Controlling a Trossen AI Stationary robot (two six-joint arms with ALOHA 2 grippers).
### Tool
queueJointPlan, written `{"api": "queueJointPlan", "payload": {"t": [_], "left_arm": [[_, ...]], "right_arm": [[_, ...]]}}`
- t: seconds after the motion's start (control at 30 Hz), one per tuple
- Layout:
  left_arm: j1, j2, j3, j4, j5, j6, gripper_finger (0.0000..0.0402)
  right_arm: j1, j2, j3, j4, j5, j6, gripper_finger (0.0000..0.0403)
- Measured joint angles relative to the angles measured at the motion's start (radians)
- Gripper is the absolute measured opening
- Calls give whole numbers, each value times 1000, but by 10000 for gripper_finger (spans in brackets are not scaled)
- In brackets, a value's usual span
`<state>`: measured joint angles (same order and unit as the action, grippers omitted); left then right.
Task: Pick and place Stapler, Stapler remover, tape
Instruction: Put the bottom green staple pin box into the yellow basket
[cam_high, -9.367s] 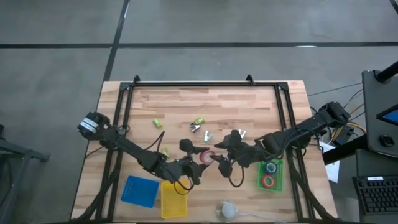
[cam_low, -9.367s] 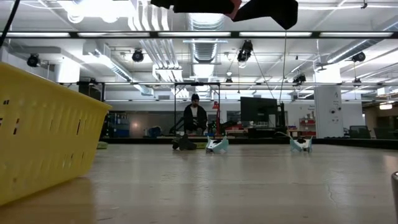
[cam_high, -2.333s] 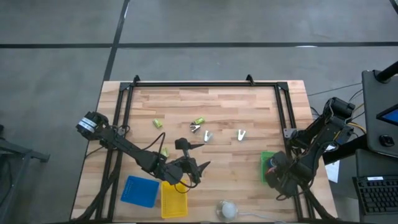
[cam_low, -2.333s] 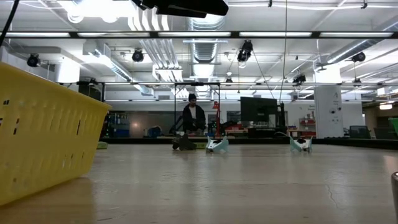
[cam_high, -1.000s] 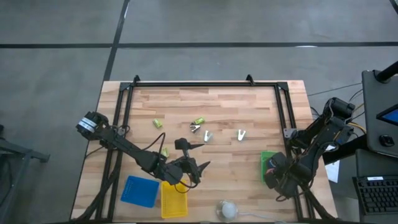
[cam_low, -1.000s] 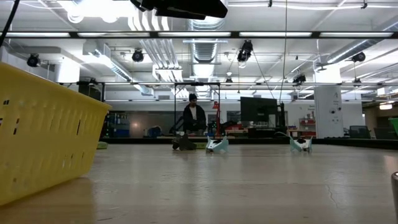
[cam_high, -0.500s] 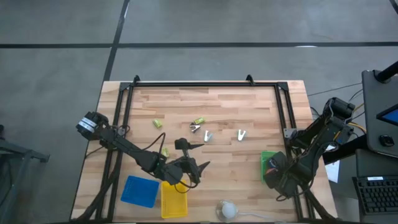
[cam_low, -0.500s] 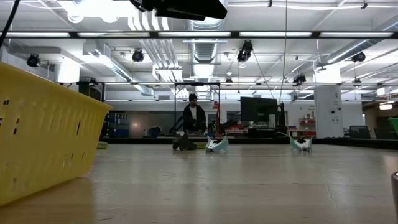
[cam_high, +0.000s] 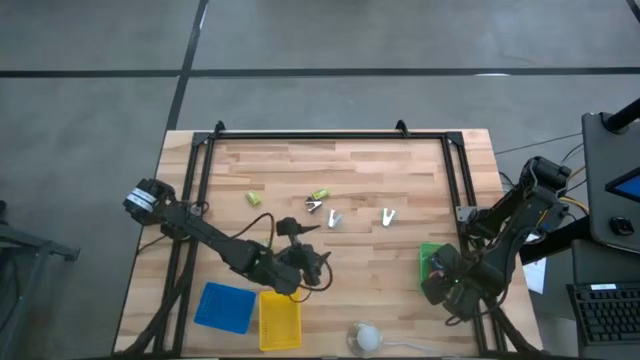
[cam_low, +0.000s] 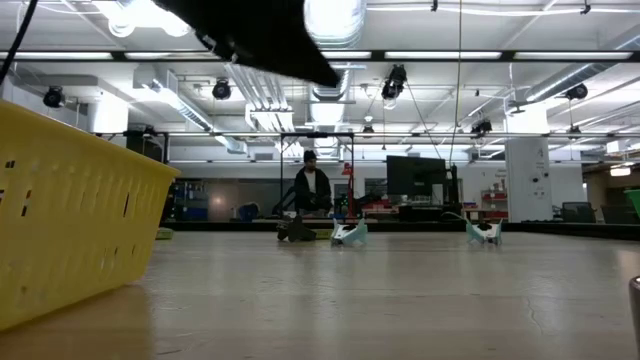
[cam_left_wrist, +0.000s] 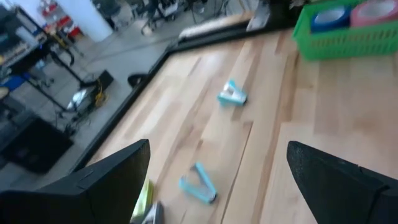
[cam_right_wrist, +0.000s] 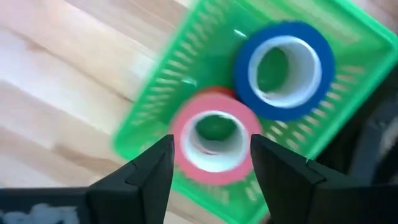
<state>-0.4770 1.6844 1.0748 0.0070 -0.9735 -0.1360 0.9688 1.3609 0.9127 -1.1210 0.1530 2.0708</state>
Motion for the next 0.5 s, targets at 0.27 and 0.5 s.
{"api": "queueJointPlan", "payload": {"t": [0.27, 0.5], "left_arm": [[24, -2, 0, -312, -41, -377, 381], [73, -3, 0, -714, 79, -869, 381]], "right_arm": [[0, 0, 77, 2, 269, -91, 199], [-1, 0, 82, 1, 452, -133, 201]]}}
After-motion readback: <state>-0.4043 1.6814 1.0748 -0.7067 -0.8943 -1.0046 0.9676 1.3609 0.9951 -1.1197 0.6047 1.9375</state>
